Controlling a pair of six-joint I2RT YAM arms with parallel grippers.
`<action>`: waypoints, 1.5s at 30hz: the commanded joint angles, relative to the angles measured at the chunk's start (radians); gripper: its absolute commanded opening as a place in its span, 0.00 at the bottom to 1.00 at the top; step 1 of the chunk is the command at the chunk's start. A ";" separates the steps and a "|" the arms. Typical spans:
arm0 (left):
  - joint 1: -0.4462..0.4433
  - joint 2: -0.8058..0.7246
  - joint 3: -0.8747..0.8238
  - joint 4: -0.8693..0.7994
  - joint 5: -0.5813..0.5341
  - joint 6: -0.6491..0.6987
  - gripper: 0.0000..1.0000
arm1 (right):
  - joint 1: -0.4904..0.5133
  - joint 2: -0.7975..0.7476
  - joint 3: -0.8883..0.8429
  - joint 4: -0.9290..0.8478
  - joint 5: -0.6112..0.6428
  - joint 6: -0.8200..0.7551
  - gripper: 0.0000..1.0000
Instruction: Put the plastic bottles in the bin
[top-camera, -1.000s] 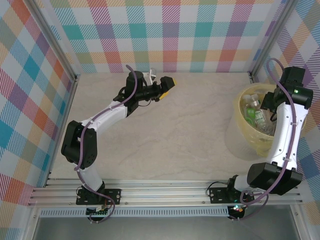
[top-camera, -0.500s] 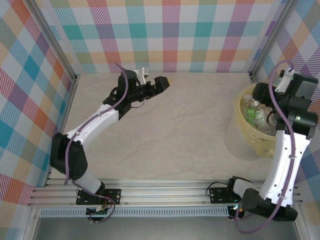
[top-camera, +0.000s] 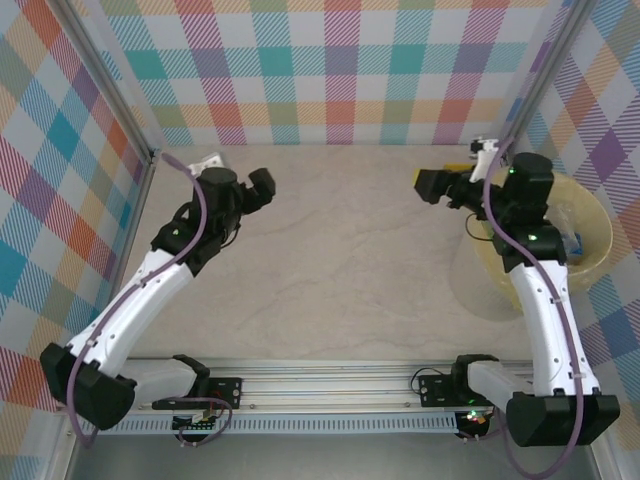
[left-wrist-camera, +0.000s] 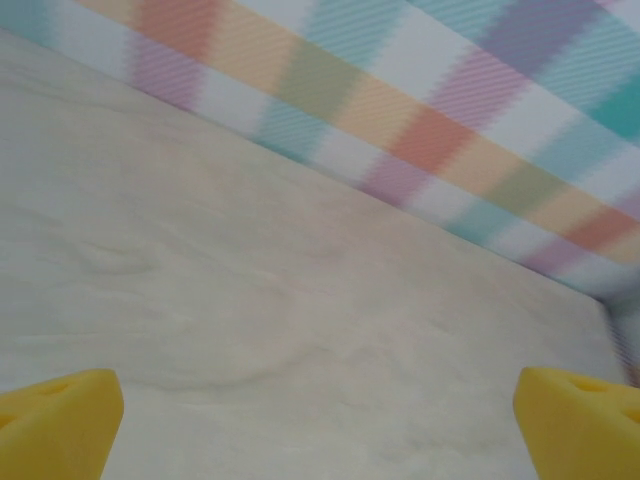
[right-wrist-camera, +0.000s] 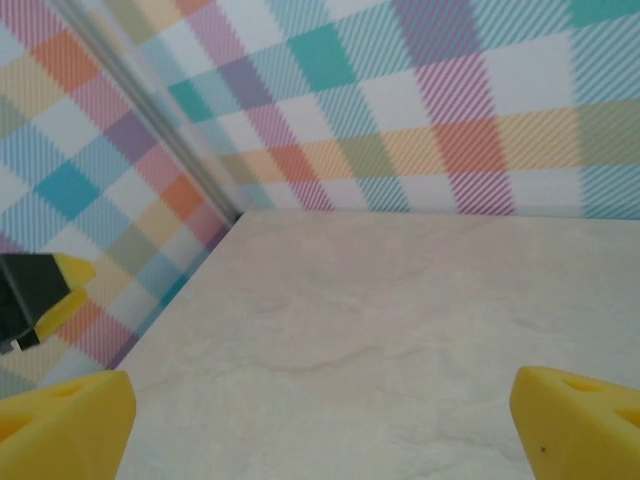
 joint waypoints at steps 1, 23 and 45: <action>0.024 -0.050 -0.057 -0.096 -0.295 0.062 1.00 | 0.044 0.052 -0.045 0.098 0.009 -0.019 1.00; 0.289 0.069 -0.548 0.457 -0.269 0.399 1.00 | 0.072 0.370 -0.265 0.101 0.327 -0.336 1.00; 0.351 0.353 -0.721 1.092 0.050 0.526 1.00 | 0.045 0.401 -0.365 0.271 0.381 -0.400 1.00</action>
